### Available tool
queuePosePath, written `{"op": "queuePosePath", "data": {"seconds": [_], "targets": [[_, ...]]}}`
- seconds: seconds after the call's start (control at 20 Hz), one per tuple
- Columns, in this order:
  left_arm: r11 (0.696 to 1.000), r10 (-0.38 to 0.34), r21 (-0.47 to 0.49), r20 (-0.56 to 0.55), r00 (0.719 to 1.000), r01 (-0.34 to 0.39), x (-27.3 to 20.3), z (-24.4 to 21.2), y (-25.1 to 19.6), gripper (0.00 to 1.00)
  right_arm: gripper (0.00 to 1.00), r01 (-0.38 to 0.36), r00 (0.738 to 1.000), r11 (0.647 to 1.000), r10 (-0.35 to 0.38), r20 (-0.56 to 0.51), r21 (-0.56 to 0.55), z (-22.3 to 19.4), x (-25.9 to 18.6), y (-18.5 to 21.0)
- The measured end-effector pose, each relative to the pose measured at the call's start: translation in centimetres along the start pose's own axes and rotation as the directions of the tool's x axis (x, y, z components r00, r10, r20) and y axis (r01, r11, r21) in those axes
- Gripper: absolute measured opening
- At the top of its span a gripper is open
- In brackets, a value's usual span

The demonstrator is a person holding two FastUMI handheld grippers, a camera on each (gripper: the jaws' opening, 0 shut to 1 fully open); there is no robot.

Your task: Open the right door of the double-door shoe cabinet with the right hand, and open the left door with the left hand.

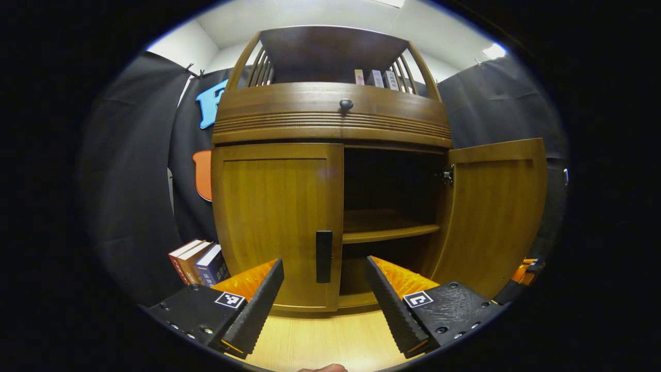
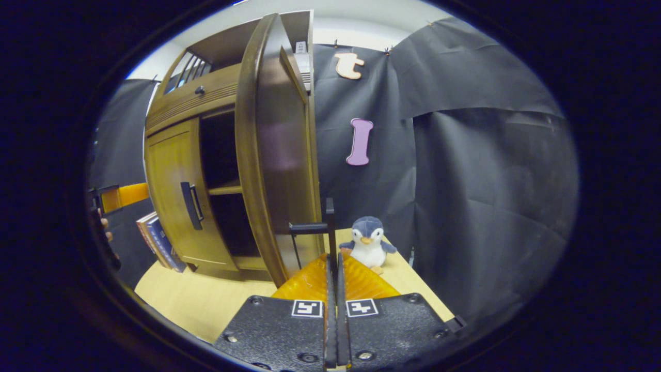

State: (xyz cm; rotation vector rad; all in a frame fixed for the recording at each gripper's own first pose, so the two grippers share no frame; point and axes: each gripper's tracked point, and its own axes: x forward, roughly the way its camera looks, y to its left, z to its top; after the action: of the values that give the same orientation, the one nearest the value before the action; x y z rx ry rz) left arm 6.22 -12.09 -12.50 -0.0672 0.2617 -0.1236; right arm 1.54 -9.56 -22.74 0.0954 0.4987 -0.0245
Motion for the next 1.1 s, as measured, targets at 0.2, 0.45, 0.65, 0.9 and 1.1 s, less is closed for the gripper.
{"op": "queuePosePath", "data": {"seconds": [0.2, 0.45, 0.65, 0.9, 1.1], "targets": [[1.0, -0.01, -0.019, -0.023, 1.0, 0.009, 2.3, -1.1, -0.2, 0.95, 0.04, 0.008, 1.0, 1.0, -0.008, -0.005, 0.014, -0.1, -0.4, -1.2], [0.999, -0.009, -0.035, -0.049, 0.999, 0.007, 5.5, -2.4, 0.0, 0.96, 0.04, 0.065, 0.998, 0.997, -0.065, 0.003, 0.036, 0.0, -1.2, -4.0], [0.999, -0.018, -0.053, -0.068, 0.998, 0.014, 8.4, -3.6, 0.0, 0.95, 0.04, 0.082, 0.996, 0.994, -0.083, 0.018, 0.066, 0.3, -2.3, -4.9], [0.998, 0.008, -0.061, -0.092, 0.996, -0.014, 12.1, -5.0, 0.6, 0.95, 0.04, 0.107, 0.993, 0.991, -0.111, 0.05, 0.075, 0.8, -4.4, -5.4], [0.998, 0.012, -0.055, -0.088, 0.996, -0.017, 13.6, -5.1, 1.1, 0.95, 0.07, 0.137, 0.988, 0.985, -0.144, 0.064, 0.102, 1.1, -6.1, -6.0]]}}
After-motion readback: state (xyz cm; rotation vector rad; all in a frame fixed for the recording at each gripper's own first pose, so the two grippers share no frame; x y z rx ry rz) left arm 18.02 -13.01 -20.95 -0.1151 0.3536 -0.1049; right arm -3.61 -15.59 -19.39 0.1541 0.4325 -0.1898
